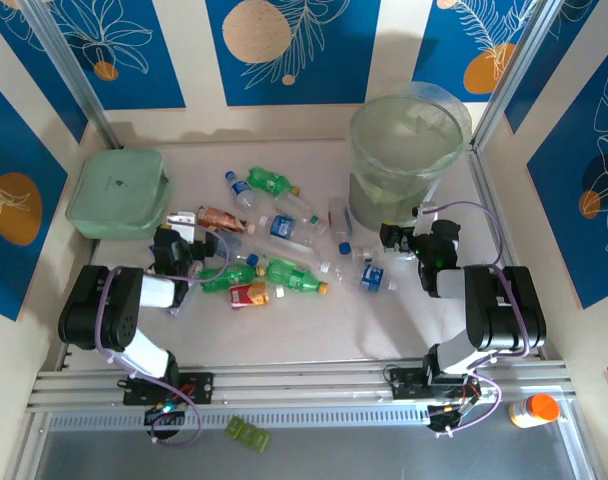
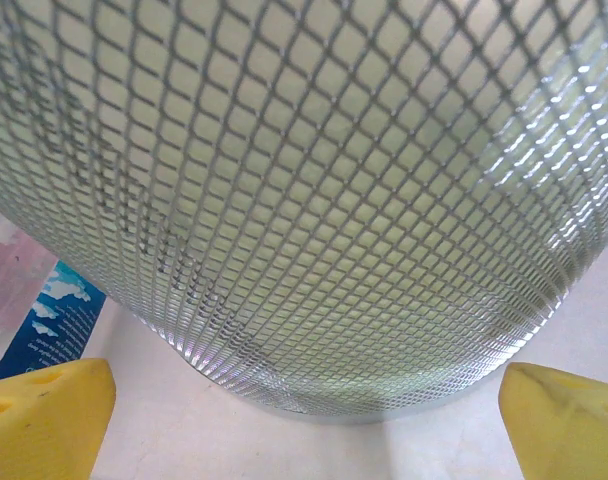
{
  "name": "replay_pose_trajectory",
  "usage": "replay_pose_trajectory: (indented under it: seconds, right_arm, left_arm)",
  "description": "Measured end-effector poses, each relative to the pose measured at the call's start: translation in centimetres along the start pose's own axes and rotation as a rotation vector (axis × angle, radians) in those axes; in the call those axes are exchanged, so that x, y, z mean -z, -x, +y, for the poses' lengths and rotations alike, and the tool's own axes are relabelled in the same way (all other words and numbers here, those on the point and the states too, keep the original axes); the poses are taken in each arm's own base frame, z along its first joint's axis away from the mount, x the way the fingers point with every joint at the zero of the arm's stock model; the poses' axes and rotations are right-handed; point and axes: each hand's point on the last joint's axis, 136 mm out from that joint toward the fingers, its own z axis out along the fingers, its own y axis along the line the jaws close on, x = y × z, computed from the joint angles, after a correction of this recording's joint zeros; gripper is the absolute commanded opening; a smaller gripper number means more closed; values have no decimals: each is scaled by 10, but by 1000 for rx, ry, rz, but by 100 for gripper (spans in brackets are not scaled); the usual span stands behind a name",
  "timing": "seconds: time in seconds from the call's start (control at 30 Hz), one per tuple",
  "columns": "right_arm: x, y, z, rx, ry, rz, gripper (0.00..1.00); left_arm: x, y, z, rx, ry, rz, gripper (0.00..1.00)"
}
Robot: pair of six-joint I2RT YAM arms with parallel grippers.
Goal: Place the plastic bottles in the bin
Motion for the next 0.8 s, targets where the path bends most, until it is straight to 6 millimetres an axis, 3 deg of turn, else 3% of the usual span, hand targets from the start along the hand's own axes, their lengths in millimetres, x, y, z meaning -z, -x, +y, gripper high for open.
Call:
replay_pose_trajectory:
  seconds: [0.8]
  right_arm:
    - [1,0,1,-3,16,-1,99]
  left_arm:
    - [0,0,-5,-3,-29,-1,100]
